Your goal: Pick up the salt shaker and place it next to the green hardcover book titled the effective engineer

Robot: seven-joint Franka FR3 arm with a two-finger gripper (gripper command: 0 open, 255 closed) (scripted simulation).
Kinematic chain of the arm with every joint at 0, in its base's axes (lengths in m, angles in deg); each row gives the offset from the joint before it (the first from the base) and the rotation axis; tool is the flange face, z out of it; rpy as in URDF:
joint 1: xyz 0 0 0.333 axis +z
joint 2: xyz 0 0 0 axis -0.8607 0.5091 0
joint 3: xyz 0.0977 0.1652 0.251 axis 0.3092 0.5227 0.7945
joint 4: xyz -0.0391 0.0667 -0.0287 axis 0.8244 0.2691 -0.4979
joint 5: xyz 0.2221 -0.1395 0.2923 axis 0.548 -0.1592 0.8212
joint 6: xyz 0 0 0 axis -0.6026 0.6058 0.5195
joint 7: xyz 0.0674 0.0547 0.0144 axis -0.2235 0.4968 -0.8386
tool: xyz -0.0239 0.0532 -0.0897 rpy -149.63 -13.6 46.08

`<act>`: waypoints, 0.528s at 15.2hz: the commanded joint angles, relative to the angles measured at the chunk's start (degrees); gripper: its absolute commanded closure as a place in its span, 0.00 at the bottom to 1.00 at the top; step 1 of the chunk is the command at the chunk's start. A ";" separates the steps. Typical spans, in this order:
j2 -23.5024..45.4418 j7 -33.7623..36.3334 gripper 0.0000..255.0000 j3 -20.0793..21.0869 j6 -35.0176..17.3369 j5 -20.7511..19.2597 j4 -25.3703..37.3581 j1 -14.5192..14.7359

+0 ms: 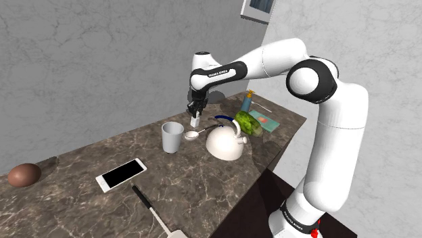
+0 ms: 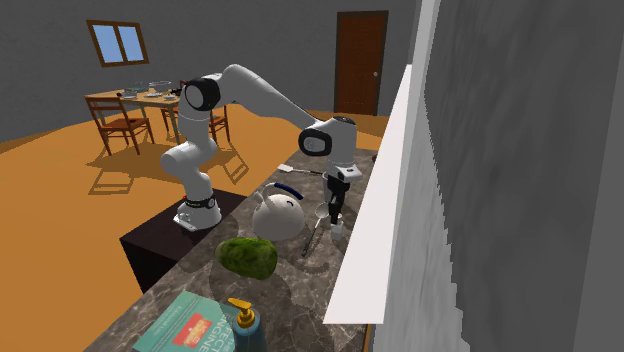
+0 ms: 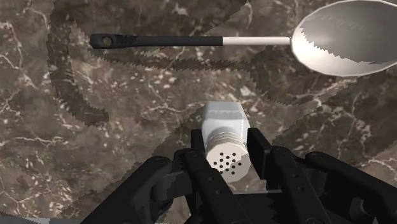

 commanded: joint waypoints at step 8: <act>-1.17 -0.36 1.00 0.04 2.62 0.19 1.44 -0.02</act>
